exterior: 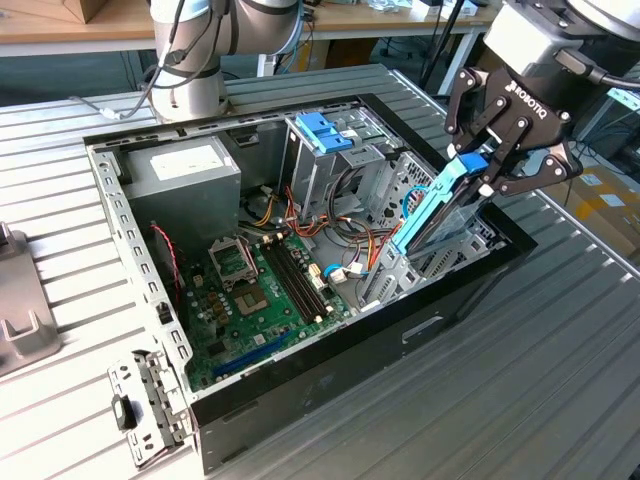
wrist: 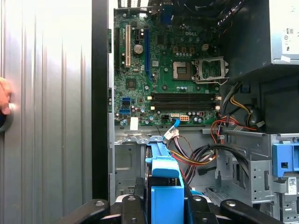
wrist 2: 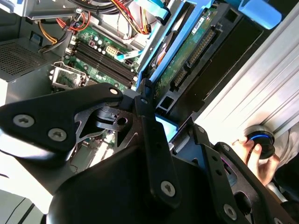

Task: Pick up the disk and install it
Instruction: 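Insert the disk into the insertion slot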

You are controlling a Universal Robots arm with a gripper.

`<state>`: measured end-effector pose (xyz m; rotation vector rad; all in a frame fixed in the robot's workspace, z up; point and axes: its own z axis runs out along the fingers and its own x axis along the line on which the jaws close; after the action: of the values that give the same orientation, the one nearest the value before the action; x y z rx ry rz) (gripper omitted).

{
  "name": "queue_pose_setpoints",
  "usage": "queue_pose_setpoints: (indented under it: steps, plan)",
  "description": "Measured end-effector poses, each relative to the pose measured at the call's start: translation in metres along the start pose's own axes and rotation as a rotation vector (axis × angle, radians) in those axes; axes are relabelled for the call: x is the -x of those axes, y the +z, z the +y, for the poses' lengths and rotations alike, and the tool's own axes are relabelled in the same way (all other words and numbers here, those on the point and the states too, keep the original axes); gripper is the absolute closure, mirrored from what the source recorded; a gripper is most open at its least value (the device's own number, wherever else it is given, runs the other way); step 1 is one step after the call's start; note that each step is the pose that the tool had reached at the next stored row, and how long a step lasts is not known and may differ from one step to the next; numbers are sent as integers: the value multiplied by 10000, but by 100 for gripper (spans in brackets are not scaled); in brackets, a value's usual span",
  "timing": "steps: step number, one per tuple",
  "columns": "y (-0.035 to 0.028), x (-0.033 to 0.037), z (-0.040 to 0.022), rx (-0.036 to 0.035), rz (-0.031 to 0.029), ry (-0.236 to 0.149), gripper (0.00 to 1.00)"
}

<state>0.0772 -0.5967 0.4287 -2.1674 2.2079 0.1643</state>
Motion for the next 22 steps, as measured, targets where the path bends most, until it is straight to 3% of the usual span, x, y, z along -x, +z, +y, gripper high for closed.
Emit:
queue_pose_setpoints:
  steps: [22]
  plan:
    - [92, -10, -4, 0, 0, 0, 63]
